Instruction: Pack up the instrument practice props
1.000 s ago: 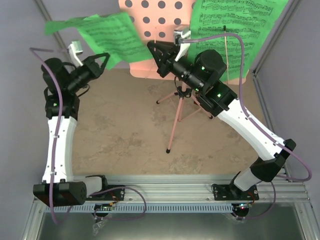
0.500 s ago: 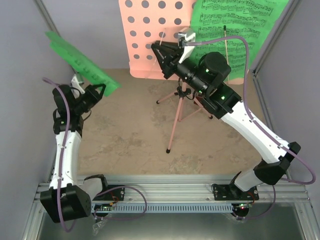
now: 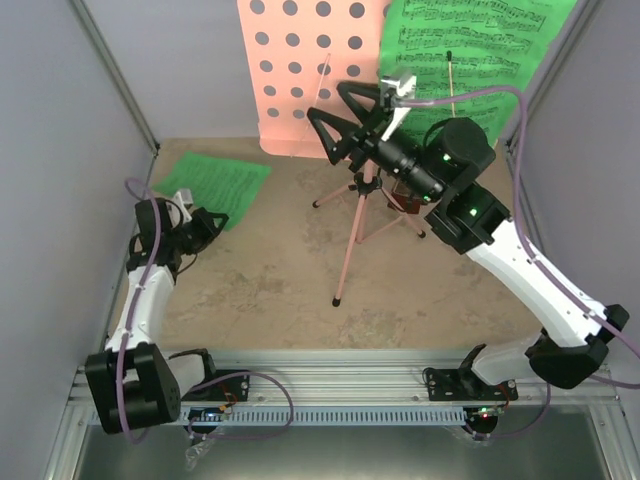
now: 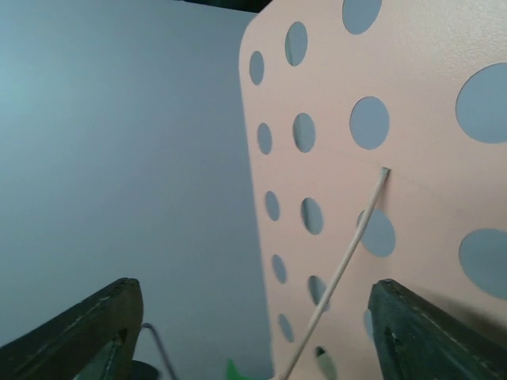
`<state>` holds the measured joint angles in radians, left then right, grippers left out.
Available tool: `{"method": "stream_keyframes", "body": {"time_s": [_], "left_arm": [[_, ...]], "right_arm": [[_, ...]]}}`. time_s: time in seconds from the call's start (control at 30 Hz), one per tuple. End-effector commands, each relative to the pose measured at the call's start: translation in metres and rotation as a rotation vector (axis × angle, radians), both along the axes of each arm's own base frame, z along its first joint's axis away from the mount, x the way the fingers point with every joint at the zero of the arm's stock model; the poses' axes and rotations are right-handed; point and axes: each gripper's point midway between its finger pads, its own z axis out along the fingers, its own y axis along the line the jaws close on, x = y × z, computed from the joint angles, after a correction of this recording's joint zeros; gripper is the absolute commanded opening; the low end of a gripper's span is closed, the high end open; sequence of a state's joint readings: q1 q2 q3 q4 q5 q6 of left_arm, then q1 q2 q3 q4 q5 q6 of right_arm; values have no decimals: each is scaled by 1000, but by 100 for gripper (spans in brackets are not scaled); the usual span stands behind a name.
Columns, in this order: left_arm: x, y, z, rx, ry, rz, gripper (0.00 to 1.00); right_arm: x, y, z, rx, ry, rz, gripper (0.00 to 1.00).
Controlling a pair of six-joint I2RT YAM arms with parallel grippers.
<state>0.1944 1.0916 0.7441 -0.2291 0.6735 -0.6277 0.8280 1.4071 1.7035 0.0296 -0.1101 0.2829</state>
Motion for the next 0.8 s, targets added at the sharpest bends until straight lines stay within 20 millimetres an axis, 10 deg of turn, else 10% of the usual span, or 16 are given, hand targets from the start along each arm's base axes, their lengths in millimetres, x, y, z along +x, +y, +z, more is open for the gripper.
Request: {"method": "stream_keyframes", "body": {"time_s": [0.0,0.2,0.53,0.77], "left_arm": [[1,-22,-19,-29,29,-93,0],[8,-58,-64,31,140,-195,0],[-9,-52,-121,127,277,-237,0],[-5,-33,-115,259,255,-175,57]], "right_arm": [[-31,-12,11,18,-34,84,83],[-57,-29,7,23,-34,126,91],[-91,-52,-14,-2,-10,185,98],[-122,-90,-40,66,-13,191,98]]}}
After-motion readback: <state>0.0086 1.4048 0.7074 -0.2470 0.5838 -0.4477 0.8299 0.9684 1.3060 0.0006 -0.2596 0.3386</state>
